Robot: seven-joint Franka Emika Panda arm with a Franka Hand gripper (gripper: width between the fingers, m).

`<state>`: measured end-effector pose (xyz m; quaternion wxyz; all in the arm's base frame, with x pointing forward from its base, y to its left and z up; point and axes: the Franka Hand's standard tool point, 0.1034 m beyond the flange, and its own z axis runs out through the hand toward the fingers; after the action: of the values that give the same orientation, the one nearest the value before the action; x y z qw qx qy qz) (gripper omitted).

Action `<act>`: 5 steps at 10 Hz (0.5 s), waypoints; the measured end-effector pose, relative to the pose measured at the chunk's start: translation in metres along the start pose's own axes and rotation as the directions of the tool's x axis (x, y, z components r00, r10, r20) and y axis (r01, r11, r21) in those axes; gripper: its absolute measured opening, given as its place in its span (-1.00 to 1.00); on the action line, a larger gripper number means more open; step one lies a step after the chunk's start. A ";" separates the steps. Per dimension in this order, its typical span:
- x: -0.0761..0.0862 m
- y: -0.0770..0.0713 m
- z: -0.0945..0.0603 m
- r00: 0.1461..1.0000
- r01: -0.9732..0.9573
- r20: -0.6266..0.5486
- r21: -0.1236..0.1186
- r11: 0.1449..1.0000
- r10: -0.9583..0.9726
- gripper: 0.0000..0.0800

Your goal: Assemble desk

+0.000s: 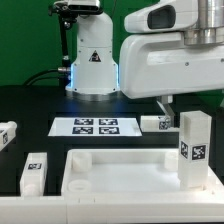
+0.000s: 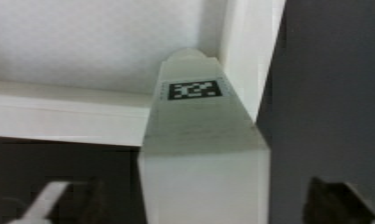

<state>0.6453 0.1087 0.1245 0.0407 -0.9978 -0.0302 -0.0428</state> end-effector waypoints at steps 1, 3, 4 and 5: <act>0.000 0.000 0.000 0.997 -0.081 0.000 0.000 0.997 0.081 -0.10; 0.000 0.000 0.001 0.963 -0.269 -0.006 -0.004 0.963 0.269 -0.29; 0.000 0.002 0.001 0.915 -0.403 -0.015 -0.005 0.915 0.402 -0.29; -0.002 0.003 0.001 0.825 -0.564 -0.027 0.006 0.826 0.564 -0.29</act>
Offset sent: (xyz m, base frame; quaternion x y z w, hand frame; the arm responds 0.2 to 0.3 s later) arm -0.0040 -0.0034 -0.0004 -0.0166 0.0297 0.3126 0.9493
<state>0.6440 0.1052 0.1231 0.0506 -0.9616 0.2662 -0.0427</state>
